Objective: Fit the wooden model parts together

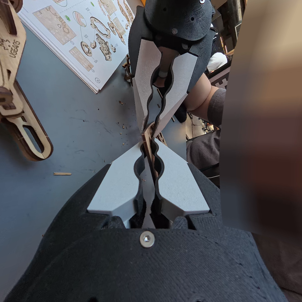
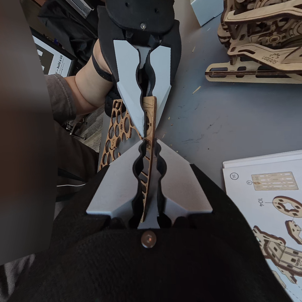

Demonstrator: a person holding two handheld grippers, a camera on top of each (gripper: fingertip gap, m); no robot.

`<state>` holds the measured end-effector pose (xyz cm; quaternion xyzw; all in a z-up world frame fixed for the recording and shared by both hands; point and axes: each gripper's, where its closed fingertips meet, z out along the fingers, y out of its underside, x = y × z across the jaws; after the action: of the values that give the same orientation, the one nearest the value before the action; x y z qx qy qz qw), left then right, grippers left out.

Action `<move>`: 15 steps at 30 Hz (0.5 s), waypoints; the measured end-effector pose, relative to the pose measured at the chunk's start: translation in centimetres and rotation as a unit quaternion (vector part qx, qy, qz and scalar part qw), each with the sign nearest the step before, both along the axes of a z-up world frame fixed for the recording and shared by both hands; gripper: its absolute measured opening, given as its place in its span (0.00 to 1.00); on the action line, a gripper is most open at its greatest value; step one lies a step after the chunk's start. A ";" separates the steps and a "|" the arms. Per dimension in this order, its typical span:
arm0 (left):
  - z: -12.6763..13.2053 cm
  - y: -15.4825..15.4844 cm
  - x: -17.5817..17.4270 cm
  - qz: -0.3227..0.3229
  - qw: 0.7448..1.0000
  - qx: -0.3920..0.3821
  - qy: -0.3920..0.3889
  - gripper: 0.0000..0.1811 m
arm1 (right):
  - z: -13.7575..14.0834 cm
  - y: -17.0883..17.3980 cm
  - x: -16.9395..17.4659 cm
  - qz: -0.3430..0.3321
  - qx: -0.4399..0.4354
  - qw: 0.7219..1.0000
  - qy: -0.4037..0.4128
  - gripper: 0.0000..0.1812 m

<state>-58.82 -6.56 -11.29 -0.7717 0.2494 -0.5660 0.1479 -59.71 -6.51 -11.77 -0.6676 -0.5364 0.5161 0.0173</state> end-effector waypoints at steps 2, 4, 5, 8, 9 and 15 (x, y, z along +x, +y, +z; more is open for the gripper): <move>0.0 0.0 0.0 -0.001 1.000 0.002 0.000 0.01 | 0.0 0.0 0.0 0.002 -0.005 1.000 -0.001 0.04; 0.0 0.0 0.0 -0.002 1.000 0.001 0.001 0.01 | 0.0 -0.1 0.1 0.005 -0.008 1.000 -0.005 0.04; 0.0 -0.1 0.0 -0.003 1.000 0.003 0.001 0.01 | 0.0 -0.1 0.1 0.007 -0.012 1.000 -0.006 0.04; 0.2 -0.1 0.0 -0.003 1.000 0.009 -0.001 0.01 | 0.1 -0.3 0.1 0.010 -0.021 1.000 -0.005 0.03; 0.3 -0.1 0.0 -0.003 1.000 0.010 -0.004 0.01 | 0.2 -0.3 0.1 0.009 -0.020 1.000 -0.002 0.03; 0.6 -0.5 0.3 -0.018 1.000 -0.006 -0.019 0.08 | 1.0 0.3 0.0 -0.005 -0.029 0.999 0.014 0.03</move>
<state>-58.56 -7.10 -10.68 -0.7569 0.2572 -0.5847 0.1378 -59.66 -6.22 -10.81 -0.6629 -0.5175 0.5410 0.0077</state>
